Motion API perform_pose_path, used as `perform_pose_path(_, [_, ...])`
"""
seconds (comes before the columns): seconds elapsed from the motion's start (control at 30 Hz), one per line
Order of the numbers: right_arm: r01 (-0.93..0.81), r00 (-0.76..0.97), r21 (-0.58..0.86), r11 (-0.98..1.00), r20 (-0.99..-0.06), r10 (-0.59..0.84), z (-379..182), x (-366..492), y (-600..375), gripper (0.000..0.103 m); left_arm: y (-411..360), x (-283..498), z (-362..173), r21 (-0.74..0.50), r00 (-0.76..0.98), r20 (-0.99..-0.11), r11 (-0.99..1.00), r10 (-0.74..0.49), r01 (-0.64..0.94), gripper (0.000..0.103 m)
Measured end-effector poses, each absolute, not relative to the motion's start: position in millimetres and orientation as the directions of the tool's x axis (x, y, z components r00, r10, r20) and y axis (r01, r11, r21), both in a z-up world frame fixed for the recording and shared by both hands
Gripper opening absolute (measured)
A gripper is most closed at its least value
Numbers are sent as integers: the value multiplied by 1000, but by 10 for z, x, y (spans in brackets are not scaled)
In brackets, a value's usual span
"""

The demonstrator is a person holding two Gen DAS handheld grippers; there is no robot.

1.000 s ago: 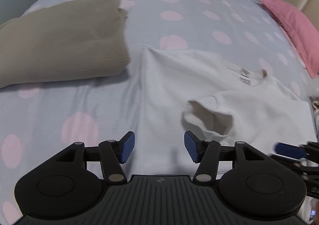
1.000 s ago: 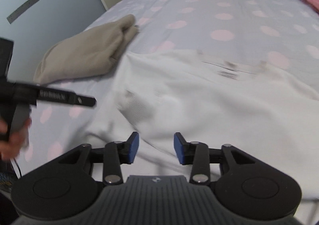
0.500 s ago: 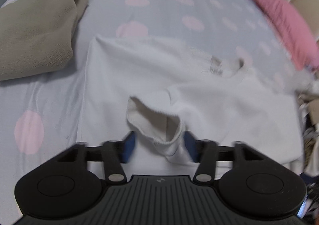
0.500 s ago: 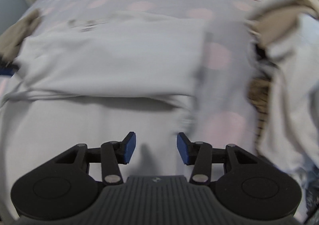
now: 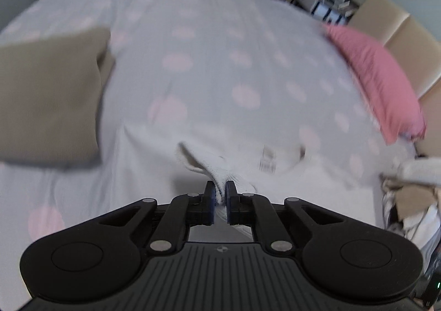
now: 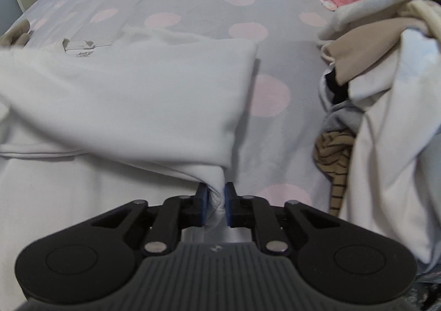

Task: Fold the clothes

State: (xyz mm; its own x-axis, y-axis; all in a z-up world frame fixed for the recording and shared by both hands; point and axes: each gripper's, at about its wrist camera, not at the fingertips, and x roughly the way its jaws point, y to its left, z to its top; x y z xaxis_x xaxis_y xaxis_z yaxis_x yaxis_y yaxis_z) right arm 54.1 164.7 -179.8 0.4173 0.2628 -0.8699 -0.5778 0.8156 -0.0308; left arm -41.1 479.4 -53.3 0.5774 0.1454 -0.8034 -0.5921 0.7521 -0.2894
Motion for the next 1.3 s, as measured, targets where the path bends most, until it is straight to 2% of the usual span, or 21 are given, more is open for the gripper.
perform_pose_path(0.13, [-576, 399, -40, 816, -886, 238, -1875, 572, 1604, 12, 4910, -421, -730, -227, 496, -854, 747, 155, -624, 5])
perform_pose_path(0.27, [-578, 379, -33, 816, -896, 232, -1972, 612, 1622, 12, 4924, -514, -1214, -179, 399, -907, 731, 138, -659, 5])
perform_pose_path(0.47, [-609, 351, -33, 793, -908, 231, -2002, 589, 1614, 12, 4927, -635, -1650, -133, 320, -938, 717, 132, -684, 6])
perform_pose_path(0.57, [-600, 337, -22, 800, -913, 228, -1984, 592, 1592, 12, 4875, -660, -1709, -76, 285, -945, 741, 160, -667, 14])
perform_pose_path(0.63, [-585, 336, -6, 811, -912, 235, -1916, 585, 1556, 14, 4852, -715, -1661, -62, 287, -943, 756, 170, -652, 15])
perform_pose_path(0.7, [-578, 336, 7, 816, -909, 245, -1840, 542, 1509, 15, 4827, -855, -1569, -62, 299, -938, 767, 173, -639, 30])
perform_pose_path(0.73, [-576, 337, 12, 817, -908, 251, -1804, 510, 1487, 20, 4810, -947, -1515, -53, 304, -934, 771, 185, -634, 35])
perform_pose_path(0.77, [-579, 328, 27, 815, -907, 264, -1792, 479, 1481, 24, 4792, -1040, -1460, -44, 309, -930, 776, 198, -629, 45])
perform_pose_path(0.8, [-584, 318, 44, 811, -906, 278, -1784, 449, 1478, 33, 4775, -1133, -1406, -35, 314, -926, 781, 210, -624, 49])
perform_pose_path(0.83, [-588, 308, 61, 807, -905, 293, -1776, 419, 1475, 37, 4762, -1232, -1359, -25, 316, -923, 784, 220, -620, 49])
perform_pose_path(0.97, [-587, 260, 117, 801, -910, 323, -1863, 340, 1464, 39, 4722, -1625, -1286, -7, 292, -929, 775, 229, -632, 54])
perform_pose_path(1.07, [-574, 226, 124, 809, -926, 302, -2014, 316, 1424, 33, 4663, -1803, -1362, -3, 266, -939, 767, 219, -642, 55])
perform_pose_path(1.1, [-570, 225, 117, 813, -930, 291, -2055, 308, 1401, 11, 4642, -1860, -1390, -1, 257, -942, 764, 215, -645, 55])
perform_pose_path(1.13, [-569, 225, 112, 815, -932, 285, -2080, 301, 1378, 5, 4609, -1904, -1422, 9, 241, -946, 764, 214, -645, 55])
perform_pose_path(1.3, [-547, 260, 77, 834, -931, 256, -2072, 267, 1251, 5, 4422, -2096, -1550, 69, 156, -964, 769, 214, -635, 55])
